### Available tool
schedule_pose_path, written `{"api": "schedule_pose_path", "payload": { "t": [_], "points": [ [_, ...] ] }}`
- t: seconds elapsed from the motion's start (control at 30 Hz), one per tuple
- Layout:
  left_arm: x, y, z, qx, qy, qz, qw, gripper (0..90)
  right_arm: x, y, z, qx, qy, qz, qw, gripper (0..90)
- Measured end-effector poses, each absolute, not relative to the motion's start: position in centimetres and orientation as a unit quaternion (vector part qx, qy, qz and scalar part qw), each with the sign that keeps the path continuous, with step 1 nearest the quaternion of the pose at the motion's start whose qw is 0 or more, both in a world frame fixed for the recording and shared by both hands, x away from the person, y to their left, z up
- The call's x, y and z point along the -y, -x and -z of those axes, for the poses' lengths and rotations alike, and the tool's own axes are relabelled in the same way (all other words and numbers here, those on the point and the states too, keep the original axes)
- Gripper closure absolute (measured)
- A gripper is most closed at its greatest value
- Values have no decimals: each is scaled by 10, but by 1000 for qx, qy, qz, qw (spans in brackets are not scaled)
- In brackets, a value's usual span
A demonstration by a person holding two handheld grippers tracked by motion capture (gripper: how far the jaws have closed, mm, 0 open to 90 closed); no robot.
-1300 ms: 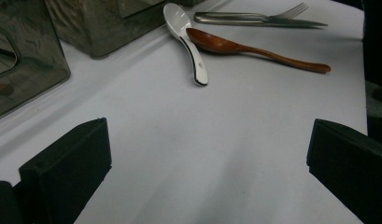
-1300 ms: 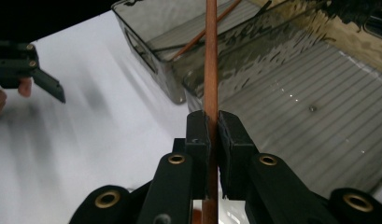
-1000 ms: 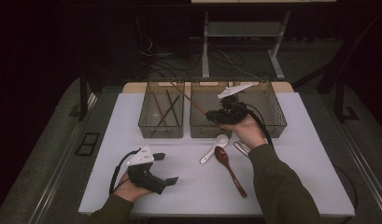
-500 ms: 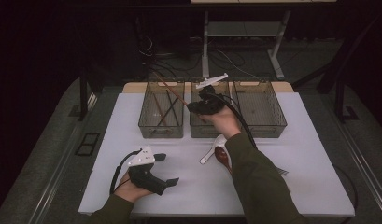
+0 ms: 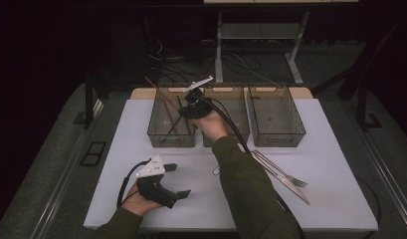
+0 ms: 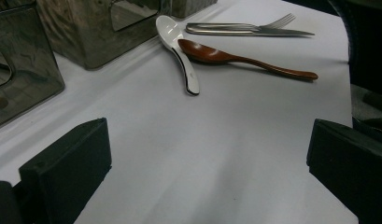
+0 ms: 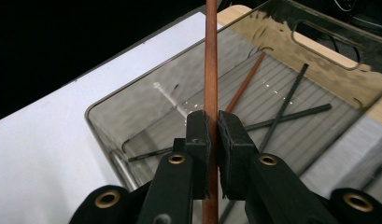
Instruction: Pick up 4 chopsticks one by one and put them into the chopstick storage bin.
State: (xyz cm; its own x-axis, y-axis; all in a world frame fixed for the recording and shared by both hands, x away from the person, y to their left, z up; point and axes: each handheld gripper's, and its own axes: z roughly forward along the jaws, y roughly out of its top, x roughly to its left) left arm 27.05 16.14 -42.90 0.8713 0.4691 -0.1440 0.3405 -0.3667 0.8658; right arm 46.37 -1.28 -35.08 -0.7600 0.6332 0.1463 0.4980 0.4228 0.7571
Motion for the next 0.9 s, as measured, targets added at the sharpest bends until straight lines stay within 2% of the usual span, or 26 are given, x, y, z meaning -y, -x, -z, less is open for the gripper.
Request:
{"api": "schedule_pose_path", "payload": {
  "t": [0.43, 0.47, 0.57, 0.73, 0.9],
  "points": [
    [-160, -270, 429, -244, -826, -62, 505, 0, -9, -467, 380, -846, -357, -386, 89, 817],
    [-160, -270, 429, -244, -826, -62, 505, 0, -9, -467, 380, -844, -361, -385, 95, 748],
    [-160, -269, 429, -244, -826, -63, 505, 0, -7, -467, 379, -844, -364, -385, 84, 667],
    [-160, -269, 429, -243, -827, -63, 504, 0, -2, -466, 376, -843, -363, -387, 94, 592],
    [-160, -270, 429, -240, -828, -64, 502, 0, 5, -465, 375, -843, -361, -390, 86, 540]
  ]
}}
